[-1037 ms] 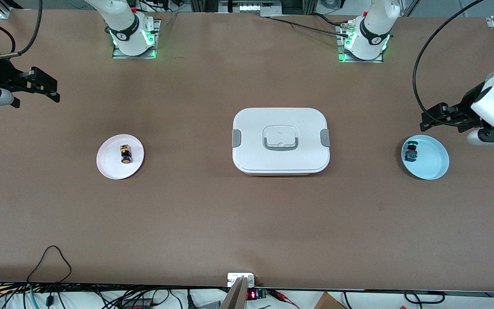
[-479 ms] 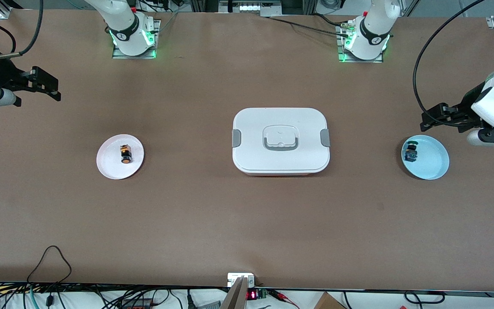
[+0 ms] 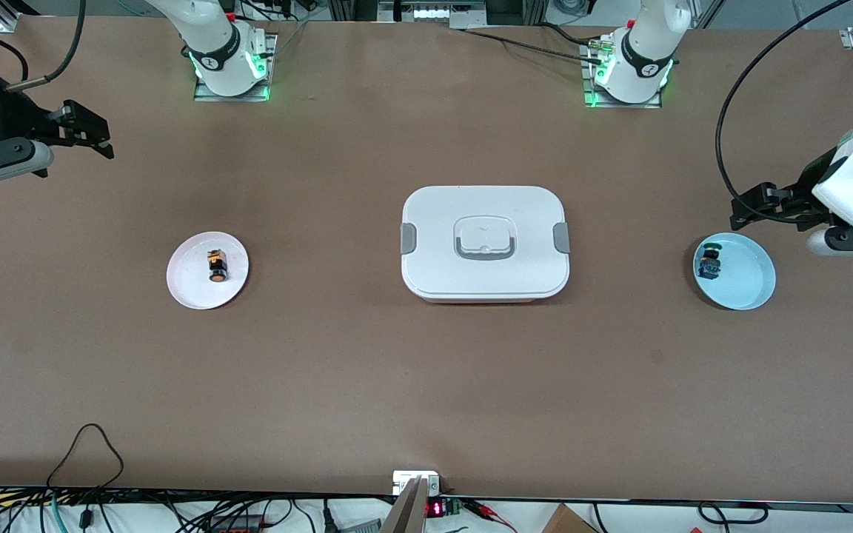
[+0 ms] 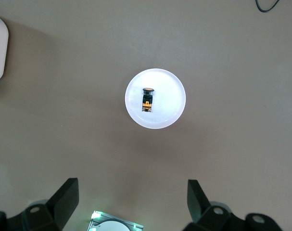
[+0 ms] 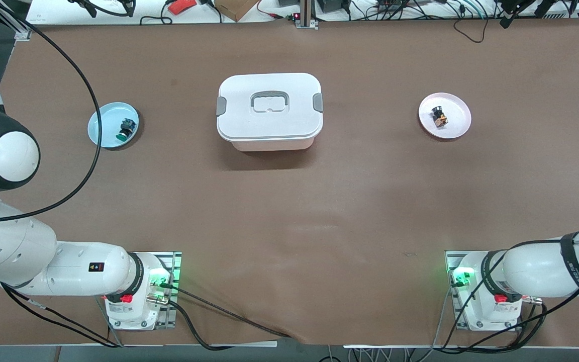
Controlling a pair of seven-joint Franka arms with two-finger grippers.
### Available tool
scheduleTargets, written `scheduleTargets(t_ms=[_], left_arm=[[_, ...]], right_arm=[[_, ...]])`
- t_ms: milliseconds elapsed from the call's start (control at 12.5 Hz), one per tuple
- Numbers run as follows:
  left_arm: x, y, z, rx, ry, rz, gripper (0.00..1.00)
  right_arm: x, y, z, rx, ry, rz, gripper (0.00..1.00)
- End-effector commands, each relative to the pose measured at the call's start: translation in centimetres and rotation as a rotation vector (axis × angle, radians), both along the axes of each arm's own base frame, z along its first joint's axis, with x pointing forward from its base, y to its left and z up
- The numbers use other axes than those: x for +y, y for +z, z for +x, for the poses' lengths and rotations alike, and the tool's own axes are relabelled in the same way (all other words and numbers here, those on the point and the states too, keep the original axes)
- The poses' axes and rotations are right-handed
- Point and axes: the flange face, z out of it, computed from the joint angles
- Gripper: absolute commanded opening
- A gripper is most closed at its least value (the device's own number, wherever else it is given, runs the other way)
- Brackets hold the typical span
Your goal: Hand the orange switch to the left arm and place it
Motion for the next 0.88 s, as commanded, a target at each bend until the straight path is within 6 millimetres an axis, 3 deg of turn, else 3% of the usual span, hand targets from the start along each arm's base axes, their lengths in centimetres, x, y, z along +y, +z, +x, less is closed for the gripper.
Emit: scheduleTargets(t_ms=[0, 479, 559, 718, 798], left_arm=[[0.2, 0.4, 0.2, -0.007, -0.007, 0.031, 1.00], [0.5, 0.9, -0.1, -0.011, -0.052, 0.030, 1.00], [1.1, 0.9, -0.1, -0.009, -0.058, 0.022, 1.00], [4.3, 1.1, 0.0, -0.015, -0.010, -0.025, 1.00], [4.5, 1.1, 0.0, -0.016, -0.003, -0.052, 1.00]], right_arm=[[0.1, 0.2, -0.3, 0.010, 0.184, 0.004, 1.00], [-1.3, -2.8, 0.8, 0.092, 0.740, 0.023, 1.00], [-1.2, -4.0, 1.4, 0.117, 0.859, 0.020, 1.00], [-0.8, -5.8, 3.0, 0.114, 1.071, 0.022, 1.00], [-0.9, -6.7, 3.6, 0.114, 1.132, 0.028, 1.00]])
